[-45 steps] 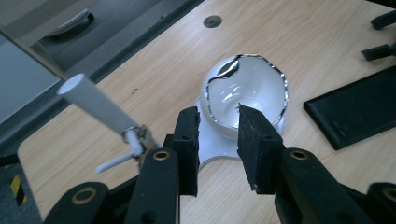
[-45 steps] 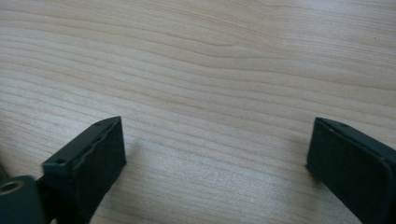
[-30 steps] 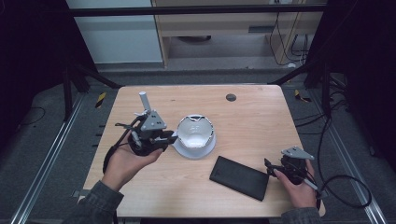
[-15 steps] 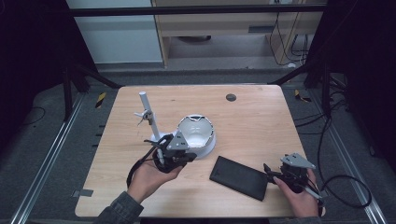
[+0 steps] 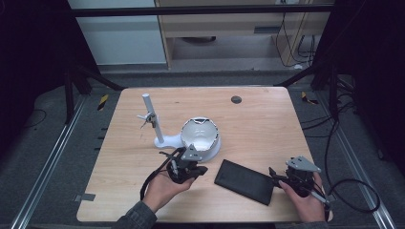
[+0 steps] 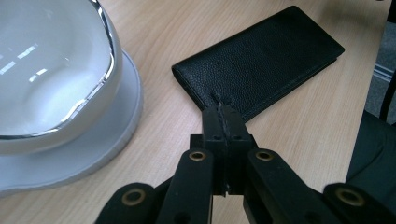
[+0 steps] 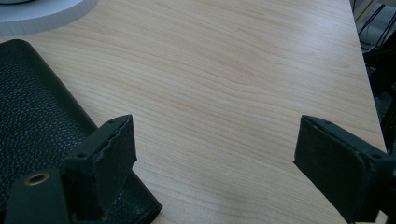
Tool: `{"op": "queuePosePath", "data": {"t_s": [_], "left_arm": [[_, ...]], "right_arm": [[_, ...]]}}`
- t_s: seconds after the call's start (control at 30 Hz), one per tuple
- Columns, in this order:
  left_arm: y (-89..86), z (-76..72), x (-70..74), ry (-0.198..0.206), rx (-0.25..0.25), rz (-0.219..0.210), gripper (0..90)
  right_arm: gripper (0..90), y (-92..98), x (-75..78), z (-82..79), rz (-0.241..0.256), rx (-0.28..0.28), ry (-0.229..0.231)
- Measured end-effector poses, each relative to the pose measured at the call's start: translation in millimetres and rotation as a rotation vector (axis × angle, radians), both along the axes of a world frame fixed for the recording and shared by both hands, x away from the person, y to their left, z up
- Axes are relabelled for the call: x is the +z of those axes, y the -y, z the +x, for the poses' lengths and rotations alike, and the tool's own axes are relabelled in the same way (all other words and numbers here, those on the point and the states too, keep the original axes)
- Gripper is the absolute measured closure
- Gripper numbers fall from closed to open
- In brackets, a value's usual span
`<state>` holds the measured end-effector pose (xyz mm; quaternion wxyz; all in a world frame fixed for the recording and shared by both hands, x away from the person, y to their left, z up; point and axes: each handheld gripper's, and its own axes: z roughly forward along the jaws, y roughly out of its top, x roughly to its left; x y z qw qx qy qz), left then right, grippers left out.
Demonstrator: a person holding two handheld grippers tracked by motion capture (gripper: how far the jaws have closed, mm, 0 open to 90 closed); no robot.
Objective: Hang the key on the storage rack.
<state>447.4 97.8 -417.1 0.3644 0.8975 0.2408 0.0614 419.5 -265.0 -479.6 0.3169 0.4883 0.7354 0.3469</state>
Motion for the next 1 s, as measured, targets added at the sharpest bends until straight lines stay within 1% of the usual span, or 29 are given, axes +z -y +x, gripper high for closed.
{"op": "queuePosePath", "data": {"t_s": [0.07, 0.17, 0.27, 0.33, 0.4, 0.5, 0.53, 0.57, 0.63, 0.67, 0.73, 0.8, 0.93, 0.97, 1.0], "left_arm": [[0.8, 1.2, -7.7, -0.030, 0.006, -0.012, 90.0], [1.6, 2.2, -16.2, -0.058, 0.013, -0.012, 90.0], [2.3, 2.0, -21.9, -0.077, 0.017, -0.013, 90.0], [2.5, 1.9, -23.4, -0.077, 0.017, -0.011, 90.0], [2.8, 2.1, -26.3, -0.094, 0.017, -0.010, 90.0], [3.6, 4.2, -32.6, -0.133, 0.028, -0.014, 90.0], [3.6, 4.2, -32.6, -0.133, 0.028, -0.014, 90.0], [4.4, 5.2, -36.0, -0.151, 0.039, -0.015, 90.0], [4.9, 5.6, -37.1, -0.155, 0.038, -0.014, 90.0], [5.4, 6.4, -39.0, -0.167, 0.040, -0.015, 90.0], [6.5, 7.7, -41.4, -0.191, 0.039, -0.008, 90.0], [8.6, 9.2, -44.2, -0.204, 0.040, 0.014, 90.0], [13.6, 12.3, -48.8, -0.217, 0.032, 0.034, 90.0], [16.4, 14.0, -50.7, -0.223, 0.020, 0.053, 90.0], [17.9, 14.6, -51.8, -0.226, 0.016, 0.061, 90.0]], "right_arm": [[12.6, -0.6, -0.5, 0.5, -0.002, 0.002, -0.004], [12.6, -1.1, -0.4, 0.5, 0.000, 0.004, -0.003], [12.6, -1.2, -0.6, 0.5, 0.001, 0.004, -0.005], [12.6, -1.2, -0.6, 0.5, 0.000, 0.005, -0.005], [12.6, -1.4, -0.9, 0.8, -0.003, 0.008, -0.004], [12.5, -2.2, -1.3, 0.9, -0.007, 0.009, -0.011], [12.5, -2.3, -1.4, 0.9, -0.008, 0.010, -0.010], [12.5, -2.5, -1.4, 0.9, -0.009, 0.012, -0.010], [12.4, -2.5, -1.5, 0.9, -0.009, 0.012, -0.011], [12.3, -2.4, -1.6, 1.1, -0.011, 0.014, -0.010], [12.2, -2.4, -1.6, 1.1, -0.011, 0.015, -0.010], [12.2, -3.0, -1.8, 1.2, -0.010, 0.015, -0.012], [12.2, -3.8, -2.0, 1.0, -0.015, 0.018, -0.013], [12.2, -3.8, -1.9, 1.1, -0.017, 0.020, -0.011], [12.2, -3.8, -1.9, 1.1, -0.016, 0.020, -0.012]]}}
